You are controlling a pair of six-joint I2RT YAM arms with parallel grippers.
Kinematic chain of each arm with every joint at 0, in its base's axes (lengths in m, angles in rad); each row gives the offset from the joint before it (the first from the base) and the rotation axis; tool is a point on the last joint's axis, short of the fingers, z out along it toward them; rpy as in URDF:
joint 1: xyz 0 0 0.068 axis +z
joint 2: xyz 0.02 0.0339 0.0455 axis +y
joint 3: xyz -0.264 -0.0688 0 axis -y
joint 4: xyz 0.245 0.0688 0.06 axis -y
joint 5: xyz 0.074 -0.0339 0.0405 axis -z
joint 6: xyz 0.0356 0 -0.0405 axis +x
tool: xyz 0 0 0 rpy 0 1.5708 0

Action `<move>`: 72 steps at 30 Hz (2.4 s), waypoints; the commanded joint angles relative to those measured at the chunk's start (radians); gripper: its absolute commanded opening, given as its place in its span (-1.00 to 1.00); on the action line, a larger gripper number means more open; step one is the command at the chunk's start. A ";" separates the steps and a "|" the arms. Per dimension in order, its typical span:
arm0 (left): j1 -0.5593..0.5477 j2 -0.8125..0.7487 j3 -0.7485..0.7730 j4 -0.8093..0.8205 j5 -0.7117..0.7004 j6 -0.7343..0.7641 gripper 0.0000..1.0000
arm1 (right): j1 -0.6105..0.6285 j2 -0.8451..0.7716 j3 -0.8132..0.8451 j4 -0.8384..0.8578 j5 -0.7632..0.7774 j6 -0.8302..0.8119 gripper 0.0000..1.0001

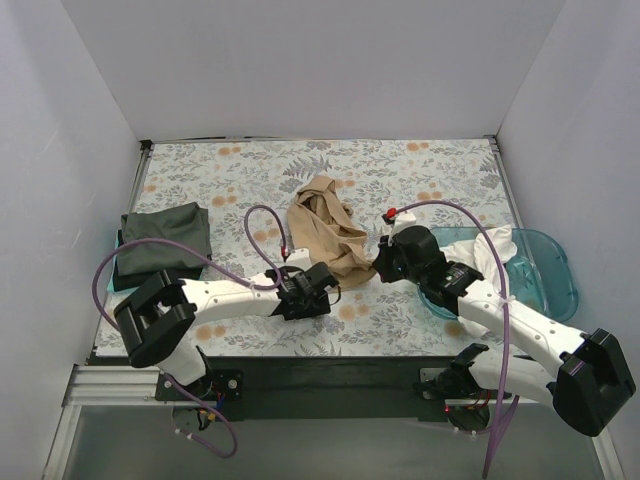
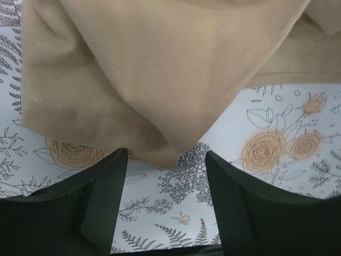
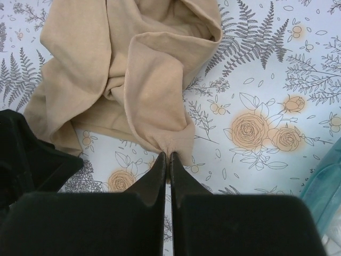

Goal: Fold and stack the t-shirts
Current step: Flatten the tshirt out

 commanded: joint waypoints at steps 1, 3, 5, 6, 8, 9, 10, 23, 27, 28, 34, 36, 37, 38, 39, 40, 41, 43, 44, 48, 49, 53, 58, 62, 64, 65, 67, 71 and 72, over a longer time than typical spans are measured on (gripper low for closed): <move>-0.003 0.034 0.057 -0.042 -0.095 -0.031 0.17 | -0.006 -0.025 -0.013 0.020 -0.028 0.001 -0.97; -0.003 0.057 0.086 -0.079 -0.129 -0.049 0.13 | -0.006 -0.028 -0.020 0.022 -0.035 -0.001 -0.97; -0.003 0.101 0.115 -0.121 -0.154 -0.070 0.03 | -0.006 -0.031 -0.024 0.022 -0.040 -0.002 -0.97; -0.002 0.117 0.142 -0.156 -0.163 -0.077 0.01 | -0.004 -0.033 -0.028 0.020 -0.039 -0.002 -0.97; -0.003 0.155 0.161 -0.193 -0.189 -0.095 -0.06 | -0.006 -0.039 -0.031 0.022 -0.034 -0.004 -0.97; -0.002 0.164 0.164 -0.214 -0.192 -0.103 -0.10 | -0.006 -0.042 -0.033 0.022 -0.032 -0.004 -0.97; -0.002 0.172 0.172 -0.222 -0.198 -0.107 -0.14 | -0.004 -0.047 -0.036 0.020 -0.029 -0.005 -0.97; -0.002 0.182 0.213 -0.319 -0.289 -0.169 -1.00 | -0.007 -0.093 -0.056 0.020 -0.029 -0.048 -0.97; -0.002 0.037 0.186 -0.262 -0.323 -0.123 -1.00 | -0.006 -0.116 -0.037 0.006 -0.040 -0.060 -0.97; -0.002 -0.025 0.180 -0.251 -0.327 -0.114 -1.00 | -0.006 -0.120 -0.033 0.002 -0.046 -0.061 -0.97; -0.002 -0.254 0.156 -0.211 -0.350 -0.031 -1.00 | -0.006 -0.165 0.036 -0.032 -0.088 -0.067 -0.97; -0.002 -0.355 0.158 -0.202 -0.355 0.006 -1.00 | -0.004 -0.189 0.064 -0.047 -0.104 -0.076 -0.97; -0.002 -0.387 0.166 -0.202 -0.364 0.015 -1.00 | -0.004 -0.200 0.099 -0.057 -0.106 -0.079 -0.97; -0.003 -0.458 0.175 -0.211 -0.373 0.020 -1.00 | -0.004 -0.209 0.116 -0.072 -0.108 -0.082 -0.97; -0.002 -0.492 0.182 -0.210 -0.378 0.044 -1.00 | -0.006 -0.229 0.140 -0.084 -0.106 -0.094 -0.97; -0.003 -0.522 0.205 -0.207 -0.393 0.058 -1.00 | -0.006 -0.240 0.183 -0.093 -0.102 -0.099 -0.97; -0.002 -0.585 0.219 -0.201 -0.396 0.075 -1.00 | -0.004 -0.248 0.214 -0.121 -0.097 -0.103 -0.97; -0.002 -0.636 0.288 -0.197 -0.413 0.120 -1.00 | -0.004 -0.268 0.300 -0.144 -0.085 -0.114 -0.97; -0.002 -0.651 0.320 -0.193 -0.427 0.141 -1.00 | -0.006 -0.274 0.329 -0.153 -0.083 -0.119 -0.97; -0.002 -0.673 0.509 -0.179 -0.485 0.267 -1.00 | -0.004 -0.266 0.527 -0.220 -0.034 -0.142 -0.97; -0.002 -0.662 0.564 -0.191 -0.503 0.281 -1.00 | -0.006 -0.263 0.567 -0.230 -0.011 -0.148 -0.97; -0.002 -0.633 0.735 -0.195 -0.580 0.369 -1.00 | -0.004 -0.234 0.760 -0.267 0.073 -0.197 -0.97; -0.002 -0.618 0.880 -0.142 -0.638 0.471 -1.00 | -0.006 -0.183 0.964 -0.281 0.104 -0.245 -0.97; -0.002 -0.580 0.946 -0.067 -0.632 0.558 -1.00 | -0.004 -0.136 1.071 -0.279 0.080 -0.271 -0.97; -0.002 -0.552 0.985 -0.044 -0.649 0.612 -1.00 | -0.004 -0.101 1.127 -0.278 0.069 -0.280 -0.97; -0.002 -0.522 1.003 -0.012 -0.652 0.633 -1.00 | -0.004 -0.088 1.145 -0.279 0.066 -0.287 -0.97; -0.002 -0.477 1.061 0.022 -0.659 0.707 -1.00 | -0.006 -0.038 1.188 -0.277 0.079 -0.307 -0.97; -0.002 -0.357 1.120 0.195 -0.726 0.872 -1.00 | -0.006 0.067 1.312 -0.274 0.135 -0.340 -0.97; -0.002 -0.321 1.112 0.245 -0.767 0.915 -1.00 | -0.006 0.109 1.325 -0.264 0.176 -0.373 -0.97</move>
